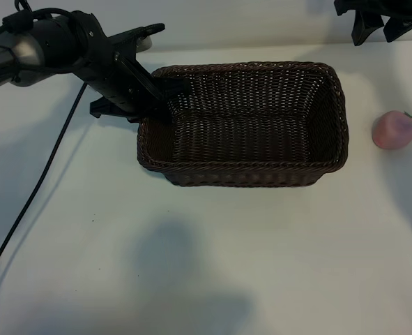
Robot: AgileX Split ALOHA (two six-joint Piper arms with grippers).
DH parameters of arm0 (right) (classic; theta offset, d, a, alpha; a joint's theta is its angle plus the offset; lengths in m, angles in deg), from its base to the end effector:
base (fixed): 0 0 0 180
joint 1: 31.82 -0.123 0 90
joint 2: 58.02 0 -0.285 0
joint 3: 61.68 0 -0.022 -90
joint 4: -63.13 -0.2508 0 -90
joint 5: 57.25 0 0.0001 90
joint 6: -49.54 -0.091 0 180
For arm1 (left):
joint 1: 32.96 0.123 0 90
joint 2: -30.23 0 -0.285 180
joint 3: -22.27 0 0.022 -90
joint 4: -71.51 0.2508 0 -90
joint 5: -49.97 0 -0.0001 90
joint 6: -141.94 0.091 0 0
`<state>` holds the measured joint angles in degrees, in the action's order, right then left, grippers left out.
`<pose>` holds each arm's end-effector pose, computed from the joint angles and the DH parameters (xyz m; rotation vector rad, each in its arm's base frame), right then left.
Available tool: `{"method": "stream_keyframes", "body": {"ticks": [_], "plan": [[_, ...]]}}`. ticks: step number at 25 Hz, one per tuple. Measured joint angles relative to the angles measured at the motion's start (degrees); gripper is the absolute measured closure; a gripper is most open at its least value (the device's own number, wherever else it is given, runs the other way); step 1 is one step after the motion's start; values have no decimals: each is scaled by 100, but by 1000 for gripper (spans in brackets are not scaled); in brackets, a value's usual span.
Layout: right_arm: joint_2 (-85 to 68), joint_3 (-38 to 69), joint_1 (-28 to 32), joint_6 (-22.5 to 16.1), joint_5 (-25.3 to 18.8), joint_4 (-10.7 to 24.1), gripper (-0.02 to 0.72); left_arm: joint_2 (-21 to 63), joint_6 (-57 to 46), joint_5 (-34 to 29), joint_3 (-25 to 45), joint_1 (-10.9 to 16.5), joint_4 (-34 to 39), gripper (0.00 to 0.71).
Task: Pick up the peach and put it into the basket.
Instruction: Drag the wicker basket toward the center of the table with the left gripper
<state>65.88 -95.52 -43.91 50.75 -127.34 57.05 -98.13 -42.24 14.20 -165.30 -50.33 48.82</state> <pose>0.4289 0.1011 0.2961 -0.2983 2.7846 0.1945 0.4155 -0.1515 0.1570 -0.0620 2.7552 -0.5110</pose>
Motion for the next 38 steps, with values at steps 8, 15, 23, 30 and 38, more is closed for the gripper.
{"method": "stream_keyframes", "body": {"ticks": [8, 15, 23, 30, 38], "plan": [[0, 0, 0, 0, 0, 0, 219, 0, -84, 0, 0, 0, 95, 617], [0, 0, 0, 0, 0, 0, 219, 0, -122, 0, 0, 0, 100, 617], [0, 0, 0, 0, 0, 0, 219, -18, -157, 11, 0, 0, 107, 617], [0, 0, 0, 0, 0, -5, 219, -123, -316, 19, 0, 0, 192, 617], [0, 0, 0, 0, 0, -5, 219, -123, -328, 19, 0, 0, 192, 609]]}}
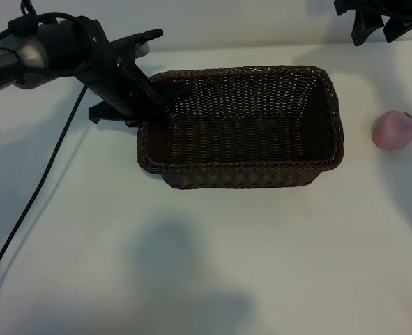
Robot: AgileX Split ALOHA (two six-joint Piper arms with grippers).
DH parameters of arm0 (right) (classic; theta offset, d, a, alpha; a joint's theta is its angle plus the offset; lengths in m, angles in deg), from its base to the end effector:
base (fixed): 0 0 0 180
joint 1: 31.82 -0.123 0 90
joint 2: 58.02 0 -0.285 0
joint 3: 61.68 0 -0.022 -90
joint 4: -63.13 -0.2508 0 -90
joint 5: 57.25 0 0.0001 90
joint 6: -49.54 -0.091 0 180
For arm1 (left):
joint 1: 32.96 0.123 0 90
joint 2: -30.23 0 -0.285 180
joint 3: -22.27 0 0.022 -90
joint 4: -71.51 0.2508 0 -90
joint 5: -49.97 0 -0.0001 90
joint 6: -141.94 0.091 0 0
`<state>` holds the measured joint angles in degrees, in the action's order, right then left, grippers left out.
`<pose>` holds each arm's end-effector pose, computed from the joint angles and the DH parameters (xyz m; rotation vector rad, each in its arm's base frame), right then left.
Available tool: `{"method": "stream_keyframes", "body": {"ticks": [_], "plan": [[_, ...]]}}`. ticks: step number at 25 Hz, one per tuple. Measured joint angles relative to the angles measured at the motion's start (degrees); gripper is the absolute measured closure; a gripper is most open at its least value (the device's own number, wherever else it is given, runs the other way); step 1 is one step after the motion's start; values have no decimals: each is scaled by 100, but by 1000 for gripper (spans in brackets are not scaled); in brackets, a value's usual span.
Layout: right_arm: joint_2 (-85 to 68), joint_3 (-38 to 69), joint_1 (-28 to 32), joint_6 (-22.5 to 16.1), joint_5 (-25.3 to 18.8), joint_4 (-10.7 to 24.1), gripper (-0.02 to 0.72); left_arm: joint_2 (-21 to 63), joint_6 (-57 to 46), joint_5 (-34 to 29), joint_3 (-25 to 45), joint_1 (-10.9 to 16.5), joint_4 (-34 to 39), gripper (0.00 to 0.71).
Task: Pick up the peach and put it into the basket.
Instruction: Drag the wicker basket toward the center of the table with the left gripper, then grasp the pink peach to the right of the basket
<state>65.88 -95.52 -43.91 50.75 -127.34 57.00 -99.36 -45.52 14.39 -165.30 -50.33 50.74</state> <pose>0.4289 0.1012 0.2962 -0.2981 2.7846 0.1957 0.4166 -0.1500 0.1471 -0.1134 2.7794 -0.4843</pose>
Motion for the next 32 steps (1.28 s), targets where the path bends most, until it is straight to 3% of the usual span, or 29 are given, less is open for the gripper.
{"method": "stream_keyframes", "body": {"ticks": [4, 10, 13, 21, 32], "plan": [[0, 0, 0, 0, 0, 0, 219, 0, -38, 13, -12, 0, -59, 507], [0, 0, 0, 0, 0, 0, 219, 148, -60, -25, -37, 0, -67, 234], [0, 0, 0, 0, 0, 0, 219, 293, -120, -93, -37, 0, 69, 156], [0, 0, 0, 0, 0, -10, 219, 994, -466, -541, -44, 0, 1002, 126], [-95, 0, 0, 0, 0, 6, 219, 1860, -648, -674, -44, 0, 1640, 125]]}}
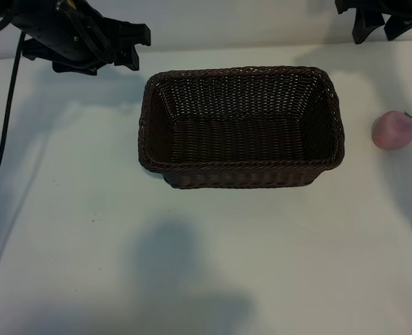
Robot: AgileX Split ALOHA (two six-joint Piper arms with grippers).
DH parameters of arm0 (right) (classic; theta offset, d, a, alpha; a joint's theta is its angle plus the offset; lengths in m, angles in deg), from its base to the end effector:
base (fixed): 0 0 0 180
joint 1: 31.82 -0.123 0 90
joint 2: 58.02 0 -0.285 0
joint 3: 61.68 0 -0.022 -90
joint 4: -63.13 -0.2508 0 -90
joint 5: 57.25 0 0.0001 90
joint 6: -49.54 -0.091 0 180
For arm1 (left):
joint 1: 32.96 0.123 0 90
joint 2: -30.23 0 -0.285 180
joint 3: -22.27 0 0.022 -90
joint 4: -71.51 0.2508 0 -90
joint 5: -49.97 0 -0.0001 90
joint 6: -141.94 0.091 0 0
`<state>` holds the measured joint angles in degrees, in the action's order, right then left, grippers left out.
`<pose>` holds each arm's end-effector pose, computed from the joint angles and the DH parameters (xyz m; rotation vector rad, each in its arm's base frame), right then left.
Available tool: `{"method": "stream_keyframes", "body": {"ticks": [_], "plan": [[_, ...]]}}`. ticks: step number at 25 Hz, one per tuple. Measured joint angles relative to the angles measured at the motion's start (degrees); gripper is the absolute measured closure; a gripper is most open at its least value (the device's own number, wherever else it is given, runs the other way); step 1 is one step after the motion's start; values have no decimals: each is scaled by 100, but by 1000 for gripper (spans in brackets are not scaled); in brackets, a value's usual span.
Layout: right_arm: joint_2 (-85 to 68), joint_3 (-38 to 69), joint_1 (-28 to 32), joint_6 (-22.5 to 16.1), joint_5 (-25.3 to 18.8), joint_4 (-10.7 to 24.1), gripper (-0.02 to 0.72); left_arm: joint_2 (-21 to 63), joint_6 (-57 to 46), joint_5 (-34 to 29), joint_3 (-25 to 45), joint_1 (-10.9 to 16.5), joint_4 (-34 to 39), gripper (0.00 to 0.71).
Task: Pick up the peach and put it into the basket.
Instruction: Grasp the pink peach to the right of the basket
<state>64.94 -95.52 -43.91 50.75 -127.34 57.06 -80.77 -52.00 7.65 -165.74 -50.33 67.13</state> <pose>0.4261 0.1005 0.3033 -0.2978 2.7681 0.1958 0.3834 -0.1248 0.2794 0.0248 2.5605 -0.3010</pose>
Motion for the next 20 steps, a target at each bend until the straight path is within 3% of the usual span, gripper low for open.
{"method": "stream_keyframes", "body": {"ticks": [11, 20], "plan": [[-83, 63, 35, -23, 3, 429, 219, 5, 1, -12, 0, 0, 0, 125], [-87, 699, 605, -29, 24, 298, 219, 5, 1, -23, 0, 0, 0, 125]]}}
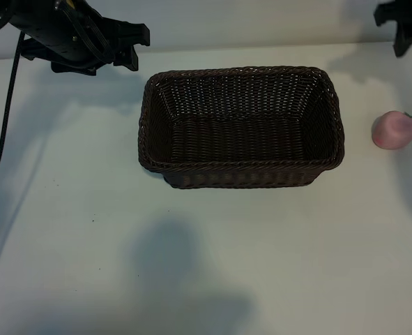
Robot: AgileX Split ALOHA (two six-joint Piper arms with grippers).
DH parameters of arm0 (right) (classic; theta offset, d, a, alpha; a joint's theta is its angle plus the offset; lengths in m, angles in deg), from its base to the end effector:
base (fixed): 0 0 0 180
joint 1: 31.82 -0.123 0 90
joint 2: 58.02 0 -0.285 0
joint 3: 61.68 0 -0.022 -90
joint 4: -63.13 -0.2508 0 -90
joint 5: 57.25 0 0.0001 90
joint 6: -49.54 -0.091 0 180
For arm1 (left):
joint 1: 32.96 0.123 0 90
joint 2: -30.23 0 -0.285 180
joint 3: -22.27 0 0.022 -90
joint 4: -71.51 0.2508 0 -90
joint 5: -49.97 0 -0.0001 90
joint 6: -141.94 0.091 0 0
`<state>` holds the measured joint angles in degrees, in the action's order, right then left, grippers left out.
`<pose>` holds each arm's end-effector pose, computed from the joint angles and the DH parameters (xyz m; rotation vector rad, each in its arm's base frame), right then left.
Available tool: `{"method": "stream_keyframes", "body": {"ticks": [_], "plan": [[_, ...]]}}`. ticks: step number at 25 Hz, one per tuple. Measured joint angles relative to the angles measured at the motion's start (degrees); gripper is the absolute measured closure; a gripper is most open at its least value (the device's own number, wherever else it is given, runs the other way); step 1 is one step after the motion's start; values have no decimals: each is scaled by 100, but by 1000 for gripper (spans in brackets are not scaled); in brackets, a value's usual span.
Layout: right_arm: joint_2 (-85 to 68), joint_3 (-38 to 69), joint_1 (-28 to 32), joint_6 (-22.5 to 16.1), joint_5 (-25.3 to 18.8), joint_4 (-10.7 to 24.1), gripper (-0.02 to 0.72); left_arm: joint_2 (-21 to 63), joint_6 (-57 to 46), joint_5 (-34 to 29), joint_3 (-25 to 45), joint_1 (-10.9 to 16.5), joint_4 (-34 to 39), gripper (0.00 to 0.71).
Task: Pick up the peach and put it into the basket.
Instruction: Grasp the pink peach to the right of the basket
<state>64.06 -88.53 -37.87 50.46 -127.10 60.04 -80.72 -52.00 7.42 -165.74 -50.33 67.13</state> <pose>0.4236 0.0495 0.2757 -0.1580 2.8781 0.0933 0.3830 -0.1247 0.2796 0.0251 2.5636 -0.3003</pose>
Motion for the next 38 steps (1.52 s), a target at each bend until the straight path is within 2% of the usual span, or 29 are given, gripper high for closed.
{"method": "stream_keyframes", "body": {"ticks": [3, 13, 30, 32, 34, 38], "plan": [[0, 434, 50, 25, 137, -131, 219, 0, 0, 0, 0, 0, 0, 125], [0, 1712, 50, 115, 1310, -267, 219, 0, 6, 0, 0, 0, 0, 125], [5, 2603, 50, 130, 2511, -285, 224, 0, 17, -4, 0, 0, 2, 125], [26, 2656, 50, 130, 2579, -285, 254, 0, 17, -4, 0, 0, 2, 125], [76, 2687, 50, 116, 2603, -285, 321, 0, 17, -18, 0, 0, 2, 125], [105, 2700, 50, 44, 2628, -280, 572, 0, 17, -35, 0, 0, 2, 125]]}}
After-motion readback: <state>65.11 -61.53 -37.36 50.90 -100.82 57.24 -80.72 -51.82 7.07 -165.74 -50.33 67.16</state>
